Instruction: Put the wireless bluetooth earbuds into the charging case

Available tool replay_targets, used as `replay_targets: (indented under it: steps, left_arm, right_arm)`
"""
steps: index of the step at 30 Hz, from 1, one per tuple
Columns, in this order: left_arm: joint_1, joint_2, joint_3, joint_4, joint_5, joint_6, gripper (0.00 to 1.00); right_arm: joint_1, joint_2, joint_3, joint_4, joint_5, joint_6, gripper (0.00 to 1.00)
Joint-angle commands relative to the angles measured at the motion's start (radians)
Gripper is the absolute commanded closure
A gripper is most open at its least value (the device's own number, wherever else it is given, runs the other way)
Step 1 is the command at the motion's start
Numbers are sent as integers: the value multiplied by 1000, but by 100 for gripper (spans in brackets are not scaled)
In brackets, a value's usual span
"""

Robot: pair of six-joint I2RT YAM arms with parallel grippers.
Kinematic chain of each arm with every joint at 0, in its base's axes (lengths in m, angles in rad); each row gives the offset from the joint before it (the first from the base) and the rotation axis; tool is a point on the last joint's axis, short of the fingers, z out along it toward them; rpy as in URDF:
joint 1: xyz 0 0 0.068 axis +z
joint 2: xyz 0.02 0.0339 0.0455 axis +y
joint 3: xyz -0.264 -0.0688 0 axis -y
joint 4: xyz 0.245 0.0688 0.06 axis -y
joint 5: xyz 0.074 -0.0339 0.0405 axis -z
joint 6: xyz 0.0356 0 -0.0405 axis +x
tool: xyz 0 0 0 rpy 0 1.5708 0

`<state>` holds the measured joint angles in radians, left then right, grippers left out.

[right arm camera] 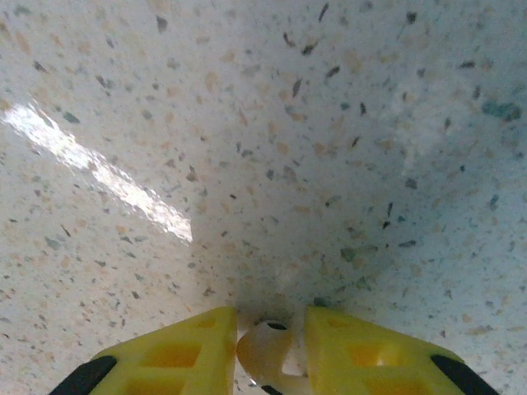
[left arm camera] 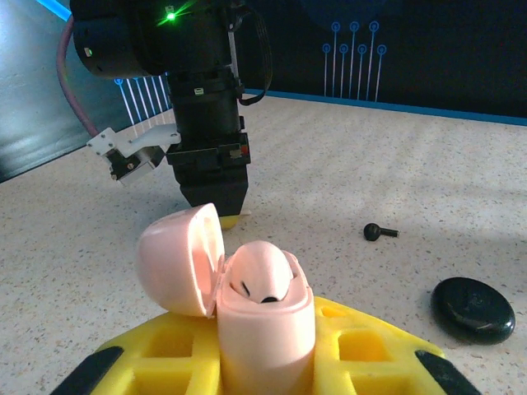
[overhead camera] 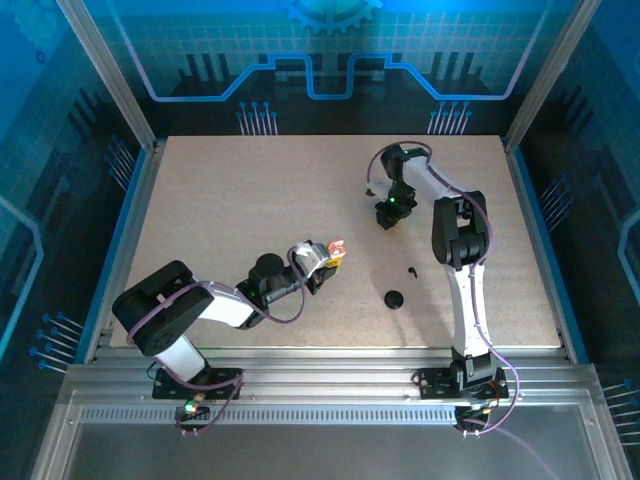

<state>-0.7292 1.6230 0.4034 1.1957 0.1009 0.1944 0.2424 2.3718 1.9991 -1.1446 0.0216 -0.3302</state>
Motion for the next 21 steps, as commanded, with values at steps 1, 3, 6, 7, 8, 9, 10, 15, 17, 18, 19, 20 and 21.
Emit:
replay_targets:
  steps: [1,3,6,7,8,9,10,15,17,18,19,20,21]
  left_arm:
    - [-8,-26,30,-2,-7,27,81]
    - [-8,-26,29,-2,-7,26,81]
    - [-9,-26,30,-3,-7,27,81]
    - [-10,-26,30,-3,-7,28,81]
    - [-10,-26,29,-4,-7,27,80]
    - [-9,-26,29,-4,-7,28,81]
    - [-9,-26,29,-5,-7,27,81]
    - [-10,-22,32,-8,-7,30,80]
    - [-9,-13,37,-6,-9,30,81]
    - [-9,-7,40,-3,-8,29,81]
    - [-9,5,45,4,-10,30,81]
    - [-9,17,49,11,-10,29,80]
    - [-11,32,53,24,-10,28,81]
  right_arm:
    - [18,15,5,-59,40,3,70]
    - [21,8,-3,-59,56,6,69]
    - [24,3,-14,-53,54,5,71]
    - [25,3,-14,-53,54,5,73]
    - [25,3,-14,-54,56,7,74]
    - [26,3,-14,-54,58,7,75]
    - [26,1,-14,-55,61,7,77]
    - [26,-39,-42,-25,77,20,82]
    - [26,-89,-74,10,89,29,84]
    - [25,-116,-95,32,81,33,85]
    - [24,-148,-121,57,70,39,85]
    - [23,-175,-142,78,59,43,85]
    - [22,-209,-169,103,41,49,85]
